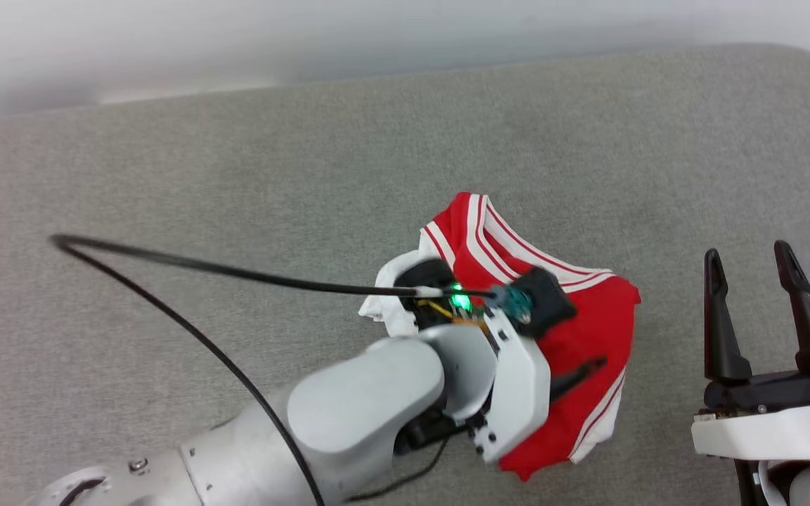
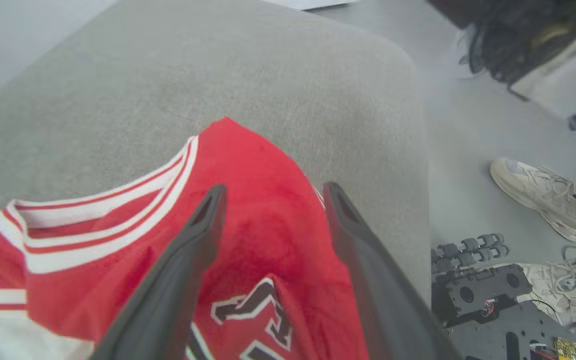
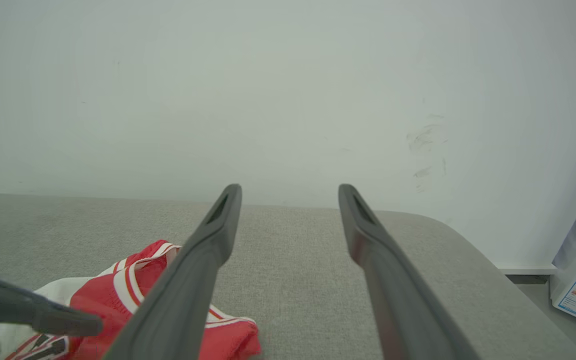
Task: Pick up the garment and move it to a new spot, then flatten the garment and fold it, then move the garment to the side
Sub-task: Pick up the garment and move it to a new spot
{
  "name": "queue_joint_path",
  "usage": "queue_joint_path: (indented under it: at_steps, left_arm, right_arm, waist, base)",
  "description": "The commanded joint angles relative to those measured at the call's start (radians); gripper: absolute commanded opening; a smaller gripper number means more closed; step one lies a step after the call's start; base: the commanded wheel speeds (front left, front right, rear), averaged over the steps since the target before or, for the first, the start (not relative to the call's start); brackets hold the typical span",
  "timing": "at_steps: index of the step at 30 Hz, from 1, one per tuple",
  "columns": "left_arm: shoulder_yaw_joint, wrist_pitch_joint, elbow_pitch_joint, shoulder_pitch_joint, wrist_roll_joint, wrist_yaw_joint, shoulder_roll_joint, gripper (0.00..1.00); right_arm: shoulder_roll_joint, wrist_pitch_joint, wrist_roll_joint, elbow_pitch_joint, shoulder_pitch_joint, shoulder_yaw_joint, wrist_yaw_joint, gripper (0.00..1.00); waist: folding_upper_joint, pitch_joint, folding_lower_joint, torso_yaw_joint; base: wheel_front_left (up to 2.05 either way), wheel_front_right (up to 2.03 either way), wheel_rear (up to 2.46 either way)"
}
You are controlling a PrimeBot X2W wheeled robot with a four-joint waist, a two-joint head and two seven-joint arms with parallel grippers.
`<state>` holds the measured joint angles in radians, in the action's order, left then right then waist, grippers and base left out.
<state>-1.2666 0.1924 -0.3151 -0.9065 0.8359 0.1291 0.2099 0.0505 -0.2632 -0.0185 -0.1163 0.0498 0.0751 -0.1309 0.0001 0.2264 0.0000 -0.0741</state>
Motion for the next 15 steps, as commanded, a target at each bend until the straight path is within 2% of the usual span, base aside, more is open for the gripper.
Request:
queue_joint_path:
  at_steps: [1, 4, 10, 15]
  left_arm:
    - [0.015, -0.046, -0.014, -0.01, -0.014, 0.0, -0.002, 1.0]
    - [0.051, -0.156, -0.04, -0.015, -0.041, -0.017, -0.012, 1.0]
    - [0.134, -0.359, -0.072, 0.033, -0.074, -0.105, 0.013, 1.0]
    - [0.206, -0.446, -0.095, 0.091, -0.114, -0.215, 0.055, 1.0]
  right_arm:
    - [-0.001, -0.002, 0.004, 0.004, -0.009, 0.002, 0.0, 1.0]
    - [-0.001, -0.002, 0.011, 0.011, -0.026, 0.001, 0.0, 1.0]
    - [-0.001, -0.002, 0.011, 0.017, -0.055, 0.002, 0.0, 1.0]
    - [-0.001, -0.002, 0.011, 0.02, -0.069, 0.009, 0.0, 1.0]
  waist:
    - [-0.0001, -0.026, 0.0, 0.015]
    - [-0.0001, -0.055, 0.0, 0.029]
    - [-0.0001, -0.095, 0.0, 0.057]
    - [-0.0001, -0.117, 0.0, 0.078]
  base:
    - [0.0, 0.0, 0.0]
    - [0.0, 0.0, 0.0]
    - [0.0, 0.0, 0.0]
    - [0.0, 0.0, 0.0]
